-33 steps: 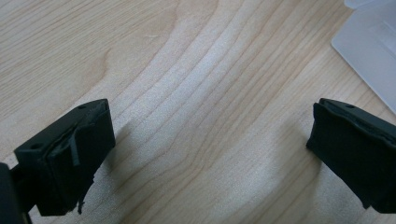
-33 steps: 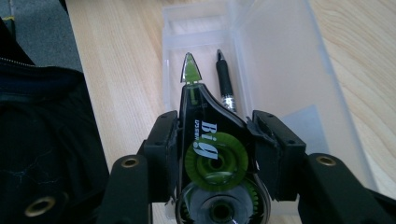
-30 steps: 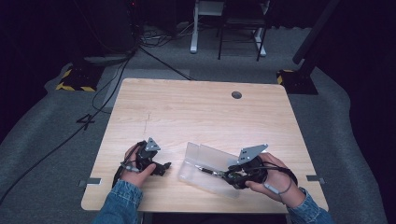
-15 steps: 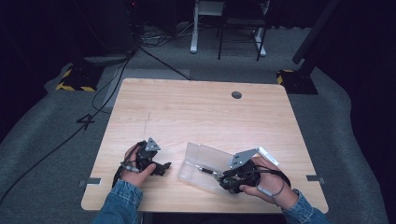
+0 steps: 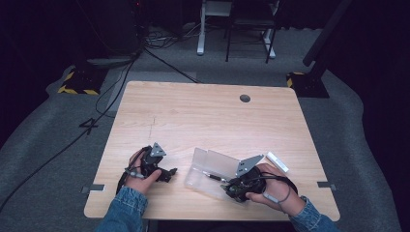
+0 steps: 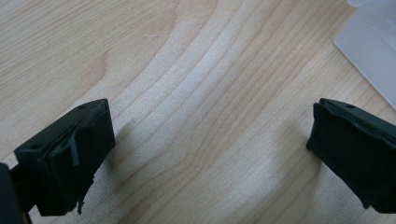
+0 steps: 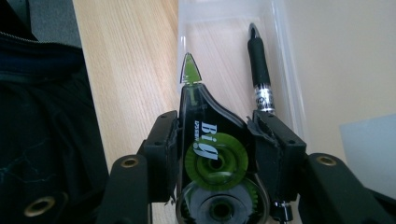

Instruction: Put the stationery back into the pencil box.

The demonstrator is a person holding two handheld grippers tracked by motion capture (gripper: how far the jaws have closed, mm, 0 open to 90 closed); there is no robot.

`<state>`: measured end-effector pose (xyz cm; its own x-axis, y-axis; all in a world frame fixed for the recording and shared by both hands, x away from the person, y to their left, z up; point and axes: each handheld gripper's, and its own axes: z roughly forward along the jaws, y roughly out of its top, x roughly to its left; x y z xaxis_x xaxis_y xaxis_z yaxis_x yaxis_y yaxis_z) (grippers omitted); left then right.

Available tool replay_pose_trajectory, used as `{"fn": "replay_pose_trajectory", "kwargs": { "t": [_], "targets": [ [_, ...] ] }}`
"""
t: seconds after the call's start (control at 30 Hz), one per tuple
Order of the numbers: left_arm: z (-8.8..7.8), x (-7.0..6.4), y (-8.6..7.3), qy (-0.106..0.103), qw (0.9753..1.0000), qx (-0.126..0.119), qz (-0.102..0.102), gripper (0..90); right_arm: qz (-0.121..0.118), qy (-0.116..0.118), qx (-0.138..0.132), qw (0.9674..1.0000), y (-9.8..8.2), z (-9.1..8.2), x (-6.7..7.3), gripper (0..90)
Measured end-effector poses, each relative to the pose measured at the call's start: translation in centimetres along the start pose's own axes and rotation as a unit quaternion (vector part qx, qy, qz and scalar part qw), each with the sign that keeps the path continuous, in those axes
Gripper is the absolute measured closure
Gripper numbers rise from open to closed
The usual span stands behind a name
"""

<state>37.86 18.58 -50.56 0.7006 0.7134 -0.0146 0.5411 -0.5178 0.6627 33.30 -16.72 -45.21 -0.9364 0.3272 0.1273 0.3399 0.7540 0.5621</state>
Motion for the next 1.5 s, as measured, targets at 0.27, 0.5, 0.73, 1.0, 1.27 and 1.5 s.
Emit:
{"fn": "replay_pose_trajectory", "kwargs": {
  "t": [0.27, 0.5, 0.73, 1.0, 1.27, 1.5],
  "targets": [
    [0.0, 0.0, 0.0, -0.001, 1.0000, 0.000, 0.000, 0.5, 0.006, 0.013, 0.006, 0.9999, -0.3, 0.9, -0.2, 53.1],
    [0.0, 0.0, 0.0, -0.001, 1.0000, 0.000, 0.000, 0.6, 0.010, 0.022, 0.014, 0.9996, -0.4, 1.4, -0.2, 52.6],
    [0.0, 0.0, 0.0, -0.001, 1.0000, 0.000, 0.001, 0.5, 0.019, 0.032, 0.006, 0.9993, -0.6, 1.6, -0.5, 50.7],
    [0.0, 0.0, 0.0, -0.001, 1.0000, 0.000, 0.001, 0.5, 0.015, 0.034, -0.007, 0.9993, -0.5, 1.4, -0.6, 56.5],
    [0.0, 0.0, 0.0, -0.002, 1.0000, 0.000, 0.001, 0.5, 0.007, 0.016, -0.014, 0.9997, -0.4, 0.6, -0.8, 65.2],
    [0.0, 0.0, 0.0, -0.002, 1.0000, 0.000, 0.000, 0.5, 0.000, -0.006, -0.062, 0.9981, 0.1, -1.2, -0.8, 60.5]
  ]
}}
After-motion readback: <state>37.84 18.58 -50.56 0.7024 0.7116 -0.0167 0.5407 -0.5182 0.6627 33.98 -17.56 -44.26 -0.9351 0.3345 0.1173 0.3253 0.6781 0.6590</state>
